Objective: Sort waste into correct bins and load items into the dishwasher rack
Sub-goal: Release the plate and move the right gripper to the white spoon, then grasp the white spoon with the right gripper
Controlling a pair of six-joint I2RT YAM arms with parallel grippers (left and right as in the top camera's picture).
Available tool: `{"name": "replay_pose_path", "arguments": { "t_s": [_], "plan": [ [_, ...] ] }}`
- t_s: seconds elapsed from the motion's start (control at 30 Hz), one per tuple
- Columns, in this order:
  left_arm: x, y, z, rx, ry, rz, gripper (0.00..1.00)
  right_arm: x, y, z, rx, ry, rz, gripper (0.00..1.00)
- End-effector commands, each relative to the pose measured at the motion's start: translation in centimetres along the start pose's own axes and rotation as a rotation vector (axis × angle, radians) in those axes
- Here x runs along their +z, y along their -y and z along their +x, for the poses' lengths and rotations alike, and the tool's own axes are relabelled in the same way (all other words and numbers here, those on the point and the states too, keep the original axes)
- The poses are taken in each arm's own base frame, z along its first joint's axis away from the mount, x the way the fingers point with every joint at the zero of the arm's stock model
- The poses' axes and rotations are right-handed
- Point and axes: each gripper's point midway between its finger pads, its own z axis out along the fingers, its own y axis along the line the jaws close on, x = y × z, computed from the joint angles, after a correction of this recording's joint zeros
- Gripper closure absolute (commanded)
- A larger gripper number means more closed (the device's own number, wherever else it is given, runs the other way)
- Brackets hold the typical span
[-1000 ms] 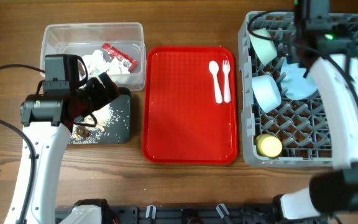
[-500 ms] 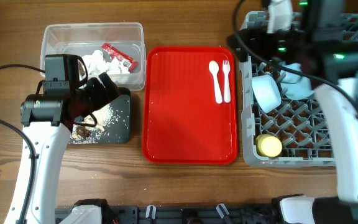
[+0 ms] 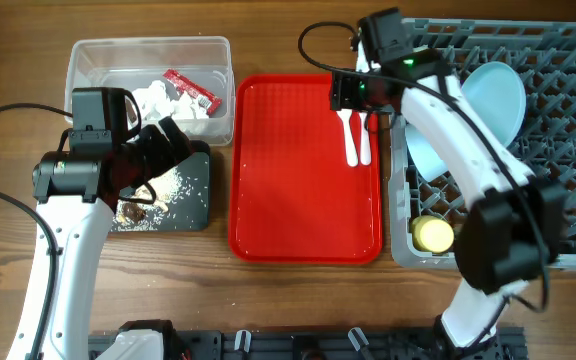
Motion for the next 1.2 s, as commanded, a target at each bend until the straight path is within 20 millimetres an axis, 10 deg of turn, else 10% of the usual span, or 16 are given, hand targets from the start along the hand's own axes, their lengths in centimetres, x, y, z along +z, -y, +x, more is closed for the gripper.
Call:
{"name": "replay_pose_path", "arguments": {
  "t_s": [0.0,0.77,1.17],
  "plan": [
    [-0.4,0.3,-0.5,0.008,0.014,0.015,0.00,5.1,1.7,1.9,0.030,-0.084,0.065,0.42],
    [-0.4,0.3,-0.5,0.008,0.014,0.015,0.00,10.9,3.6,0.9,0.067,-0.020,0.137,0.53],
    [-0.4,0.3,-0.5,0.008,0.014,0.015,0.00,11.0,3.5,1.3,0.064,-0.035,0.130,0.92]
  ]
}}
